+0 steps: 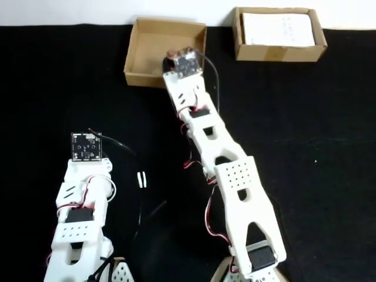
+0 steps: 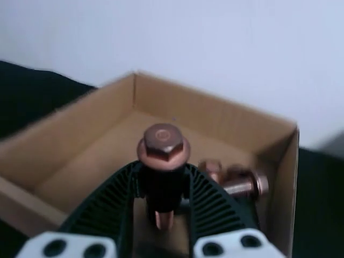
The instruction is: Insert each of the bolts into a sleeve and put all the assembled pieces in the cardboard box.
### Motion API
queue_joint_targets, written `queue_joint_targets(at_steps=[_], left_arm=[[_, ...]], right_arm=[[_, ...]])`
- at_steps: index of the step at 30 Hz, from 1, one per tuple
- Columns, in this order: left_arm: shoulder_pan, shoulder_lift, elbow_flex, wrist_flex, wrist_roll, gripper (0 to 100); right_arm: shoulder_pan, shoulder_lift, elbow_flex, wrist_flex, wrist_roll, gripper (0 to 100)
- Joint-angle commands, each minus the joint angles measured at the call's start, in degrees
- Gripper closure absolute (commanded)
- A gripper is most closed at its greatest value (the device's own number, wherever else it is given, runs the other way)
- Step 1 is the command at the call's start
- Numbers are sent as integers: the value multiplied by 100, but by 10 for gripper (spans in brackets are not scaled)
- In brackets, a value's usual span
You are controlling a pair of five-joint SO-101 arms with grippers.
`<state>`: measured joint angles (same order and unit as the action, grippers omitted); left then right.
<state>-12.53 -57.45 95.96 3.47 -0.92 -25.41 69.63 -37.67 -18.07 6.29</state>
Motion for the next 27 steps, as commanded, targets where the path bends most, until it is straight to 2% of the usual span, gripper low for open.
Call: queue_joint_targets(at_steps=[1,7,14,23,27], left_arm=[[-31,-40,40,-97,-18,991],[-31,-40,40,-97,-18,991],[-31,-40,40,-97,-26,991],[-31,-31,40,-105,-26,991],[-31,-22,40,-105,-26,991]], right_arm=[[-22,66,-514,-127,53,989],[-22,215,-558,-127,53,981],[-57,180,-523,-127,44,786],[-224,-92,-514,-101,53,752],[-233,-725,-549,637,35,752]])
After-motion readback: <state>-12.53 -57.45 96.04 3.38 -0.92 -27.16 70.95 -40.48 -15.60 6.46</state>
